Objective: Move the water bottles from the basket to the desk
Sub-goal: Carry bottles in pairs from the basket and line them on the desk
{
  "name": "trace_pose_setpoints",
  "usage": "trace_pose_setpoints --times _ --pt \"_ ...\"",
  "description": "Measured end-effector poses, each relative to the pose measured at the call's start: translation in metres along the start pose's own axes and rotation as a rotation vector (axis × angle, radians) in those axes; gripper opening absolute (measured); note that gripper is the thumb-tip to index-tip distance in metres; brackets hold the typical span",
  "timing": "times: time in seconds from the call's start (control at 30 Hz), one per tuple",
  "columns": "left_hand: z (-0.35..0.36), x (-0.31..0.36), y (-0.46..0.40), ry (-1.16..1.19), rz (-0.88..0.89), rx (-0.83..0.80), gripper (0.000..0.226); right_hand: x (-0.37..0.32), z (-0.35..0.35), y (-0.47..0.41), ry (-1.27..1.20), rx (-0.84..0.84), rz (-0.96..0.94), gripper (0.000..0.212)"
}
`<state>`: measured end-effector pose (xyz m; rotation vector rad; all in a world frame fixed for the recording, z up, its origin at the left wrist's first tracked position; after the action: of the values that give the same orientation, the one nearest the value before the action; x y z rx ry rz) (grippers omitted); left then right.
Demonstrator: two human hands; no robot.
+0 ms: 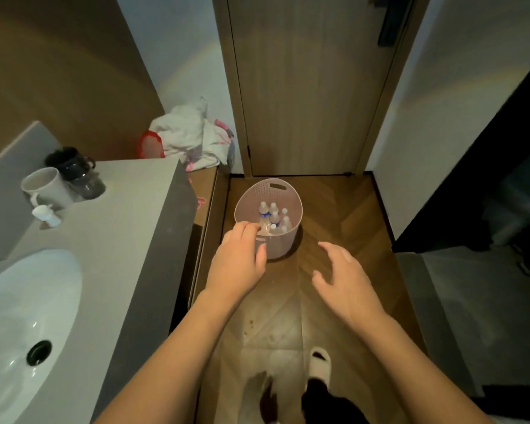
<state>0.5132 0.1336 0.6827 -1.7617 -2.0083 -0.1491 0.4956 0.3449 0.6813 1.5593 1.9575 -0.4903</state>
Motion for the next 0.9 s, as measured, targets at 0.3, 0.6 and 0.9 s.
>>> trace_pose_setpoints --times 0.3,0.6,0.9 --pt "0.051 -0.043 -0.193 -0.053 -0.152 -0.030 0.042 0.020 -0.014 -0.242 -0.007 -0.055 -0.041 0.059" --pt "0.099 -0.095 -0.328 0.040 -0.357 -0.169 0.041 0.017 0.013 -0.415 0.112 -0.198 -0.056 0.059" --pt "0.154 -0.172 -0.468 0.112 -0.536 -0.304 0.044 0.032 0.068 -0.567 0.112 -0.312 -0.055 0.042"
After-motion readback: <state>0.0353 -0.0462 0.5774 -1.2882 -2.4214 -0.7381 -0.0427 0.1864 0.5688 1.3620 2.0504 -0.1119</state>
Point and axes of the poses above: each hand's wrist, its own y-axis away from the middle knuckle, its own z-axis out of the palm, x = y × z, the point moved 1 cm from there along -y, towards the middle knuckle, and after that the axes turned 4 degrees about x, right-handed, at the moved point
